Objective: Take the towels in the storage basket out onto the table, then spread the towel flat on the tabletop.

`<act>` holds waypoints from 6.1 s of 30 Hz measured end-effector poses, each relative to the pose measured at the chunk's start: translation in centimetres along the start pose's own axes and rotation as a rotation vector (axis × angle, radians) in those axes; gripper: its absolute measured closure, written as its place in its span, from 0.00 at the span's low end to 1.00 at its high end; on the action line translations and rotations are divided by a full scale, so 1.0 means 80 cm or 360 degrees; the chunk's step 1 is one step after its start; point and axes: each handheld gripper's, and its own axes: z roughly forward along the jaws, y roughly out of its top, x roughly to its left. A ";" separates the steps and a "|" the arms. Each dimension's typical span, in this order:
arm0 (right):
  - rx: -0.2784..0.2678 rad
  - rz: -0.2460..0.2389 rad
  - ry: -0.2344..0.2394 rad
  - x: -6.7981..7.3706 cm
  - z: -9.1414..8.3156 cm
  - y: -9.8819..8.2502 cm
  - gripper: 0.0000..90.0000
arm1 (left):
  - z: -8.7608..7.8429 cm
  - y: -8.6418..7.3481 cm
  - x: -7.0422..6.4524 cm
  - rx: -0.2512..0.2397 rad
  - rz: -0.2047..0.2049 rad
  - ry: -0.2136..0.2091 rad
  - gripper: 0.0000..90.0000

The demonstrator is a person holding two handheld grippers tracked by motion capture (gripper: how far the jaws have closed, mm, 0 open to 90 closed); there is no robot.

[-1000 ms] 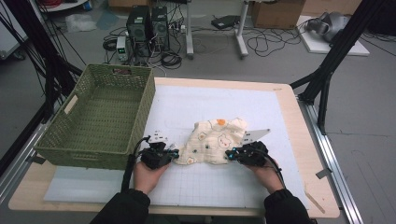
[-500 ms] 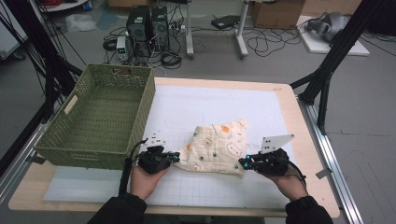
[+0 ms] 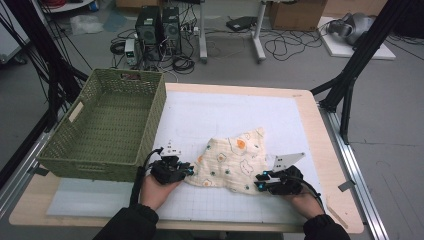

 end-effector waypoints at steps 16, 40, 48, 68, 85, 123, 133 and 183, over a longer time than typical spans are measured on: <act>-0.0007 -0.0019 0.0098 0.038 -0.041 -0.026 0.99 | -0.031 -0.012 -0.027 -0.0013 0.0012 -0.0103 0.99; -0.0099 0.0127 -0.0106 -0.042 -0.022 0.004 0.67 | 0.031 0.039 -0.010 -0.0155 -0.0077 -0.0142 0.75; -0.0006 0.0119 -0.0162 -0.050 -0.007 -0.001 0.70 | 0.059 0.045 -0.022 0.0022 0.0070 0.0003 0.78; -0.0029 0.0115 -0.0105 -0.044 -0.011 -0.002 0.98 | 0.006 0.023 -0.018 -0.0052 0.0065 0.0185 0.98; -0.0041 0.0090 -0.0050 -0.022 -0.020 -0.007 0.97 | -0.017 0.020 -0.014 -0.0130 -0.0044 -0.0013 0.78; 0.0001 0.0071 0.0003 -0.007 -0.023 -0.011 0.99 | -0.011 0.041 0.001 -0.0083 -0.0015 0.0210 1.00; -0.0110 0.0135 -0.0099 -0.038 -0.033 0.027 0.71 | -0.005 0.058 0.011 -0.0187 -0.0067 0.0050 0.74; -0.0135 0.0065 -0.0026 -0.011 -0.017 0.027 0.66 | -0.002 0.048 0.005 -0.0229 -0.0070 0.0286 0.72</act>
